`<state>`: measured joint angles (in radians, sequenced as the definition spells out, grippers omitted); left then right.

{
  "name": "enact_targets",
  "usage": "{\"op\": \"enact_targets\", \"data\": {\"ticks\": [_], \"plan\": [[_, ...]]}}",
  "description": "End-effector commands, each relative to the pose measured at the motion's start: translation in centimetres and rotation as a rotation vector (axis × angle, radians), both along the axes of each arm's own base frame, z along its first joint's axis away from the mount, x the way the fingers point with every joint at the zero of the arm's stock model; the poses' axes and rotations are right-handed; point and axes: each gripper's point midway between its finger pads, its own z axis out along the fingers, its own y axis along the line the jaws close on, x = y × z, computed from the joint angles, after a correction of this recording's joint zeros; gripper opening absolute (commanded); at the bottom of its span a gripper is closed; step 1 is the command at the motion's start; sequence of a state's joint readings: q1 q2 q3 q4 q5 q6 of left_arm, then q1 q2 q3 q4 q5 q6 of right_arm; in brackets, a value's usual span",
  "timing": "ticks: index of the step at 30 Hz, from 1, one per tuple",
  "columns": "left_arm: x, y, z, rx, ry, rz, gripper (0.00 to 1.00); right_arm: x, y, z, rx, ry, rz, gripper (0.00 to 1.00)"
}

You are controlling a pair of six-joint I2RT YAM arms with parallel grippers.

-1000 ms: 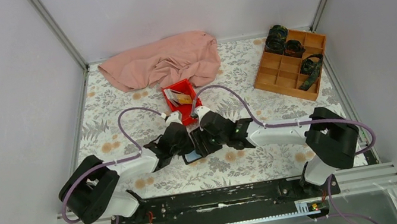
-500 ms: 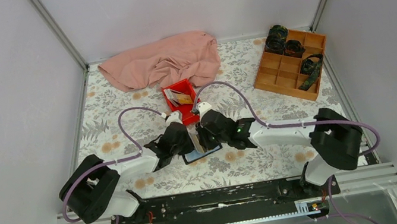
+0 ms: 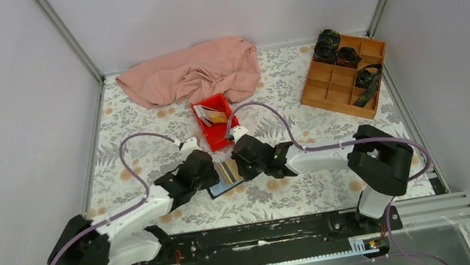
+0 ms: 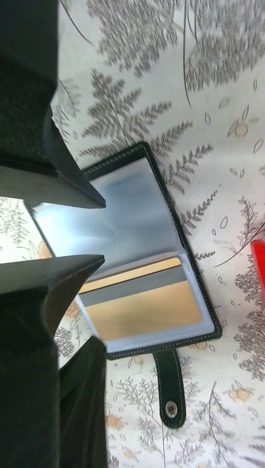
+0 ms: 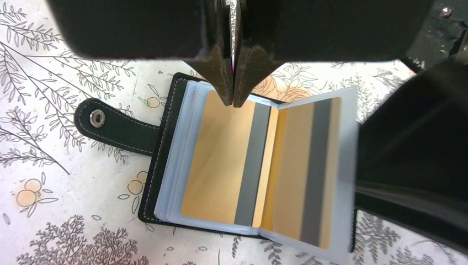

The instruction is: Take the credit cards out of the card holder

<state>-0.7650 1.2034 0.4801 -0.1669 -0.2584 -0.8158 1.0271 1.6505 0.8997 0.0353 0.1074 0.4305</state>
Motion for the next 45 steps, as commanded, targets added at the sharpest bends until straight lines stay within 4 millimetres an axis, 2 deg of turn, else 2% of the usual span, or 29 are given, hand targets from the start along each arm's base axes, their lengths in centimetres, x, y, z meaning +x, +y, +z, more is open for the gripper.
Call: {"op": "enact_targets", "data": {"ticks": [1, 6, 12, 13, 15, 16, 17, 18, 19, 20, 21, 22, 24, 28, 35, 40, 45], "plan": [[-0.6, 2.9, 2.7, 0.070, -0.051, 0.074, 0.44, 0.6, 1.2, -0.1, 0.022, -0.019, 0.013, 0.05], [-0.8, 3.4, 5.9, 0.008, -0.126, 0.091, 0.45, 0.3, 2.6, -0.5, 0.049, 0.014, 0.042, 0.05], [-1.2, 2.2, 9.1, -0.103, -0.199, 0.035, 0.44, 0.5, 2.7, -0.1, 0.058, 0.007, 0.036, 0.04], [-1.2, 1.5, 9.1, -0.131, -0.208, 0.009, 0.47, 0.5, 2.7, -0.1, 0.062, 0.007, 0.038, 0.04], [-1.3, -0.1, 8.4, -0.212, -0.200, -0.022, 0.69, 0.2, 2.9, 0.2, 0.095, 0.010, 0.054, 0.05], [-1.4, -0.9, 7.9, -0.256, -0.193, -0.039, 0.75, 0.0, 3.1, 0.5, 0.122, 0.014, 0.063, 0.07], [-1.6, -1.3, 6.9, -0.279, -0.178, -0.048, 0.77, 0.1, 3.2, 1.0, 0.153, 0.017, 0.064, 0.10], [-1.6, -1.6, 6.5, -0.302, -0.178, -0.053, 0.74, -0.1, 3.3, 1.2, 0.181, 0.025, 0.071, 0.15], [-1.5, -2.0, 6.4, -0.326, -0.187, -0.052, 0.60, -0.3, 3.1, 1.1, 0.203, 0.040, 0.078, 0.24], [-1.4, -1.9, 6.0, -0.337, -0.185, -0.039, 0.34, -0.4, 3.0, 1.1, 0.230, 0.054, 0.082, 0.34], [-1.5, -1.9, 5.8, -0.346, -0.188, -0.033, 0.08, -0.4, 3.1, 2.2, 0.283, 0.055, 0.090, 0.43], [-1.4, -1.7, 5.5, -0.348, -0.189, -0.024, 0.00, -0.5, 3.0, 2.6, 0.319, 0.067, 0.096, 0.49], [-1.4, -1.2, 5.0, -0.349, -0.189, -0.001, 0.00, -0.6, 2.7, 3.2, 0.385, 0.094, 0.110, 0.54], [-1.4, -0.4, 3.5, -0.360, -0.168, 0.026, 0.00, -0.9, 2.7, 4.2, 0.459, 0.103, 0.144, 0.53], [-2.1, -0.4, 1.3, -0.435, -0.112, 0.017, 0.00, -1.6, 4.2, 5.8, 0.556, 0.154, 0.214, 0.51], [-2.2, 0.2, -0.2, -0.410, -0.079, 0.039, 0.00, -0.8, 4.3, 4.9, 0.530, 0.160, 0.195, 0.52], [-2.2, 0.8, -1.9, -0.373, -0.039, 0.056, 0.00, -0.4, 4.7, 2.1, 0.467, 0.203, 0.188, 0.57]]}}
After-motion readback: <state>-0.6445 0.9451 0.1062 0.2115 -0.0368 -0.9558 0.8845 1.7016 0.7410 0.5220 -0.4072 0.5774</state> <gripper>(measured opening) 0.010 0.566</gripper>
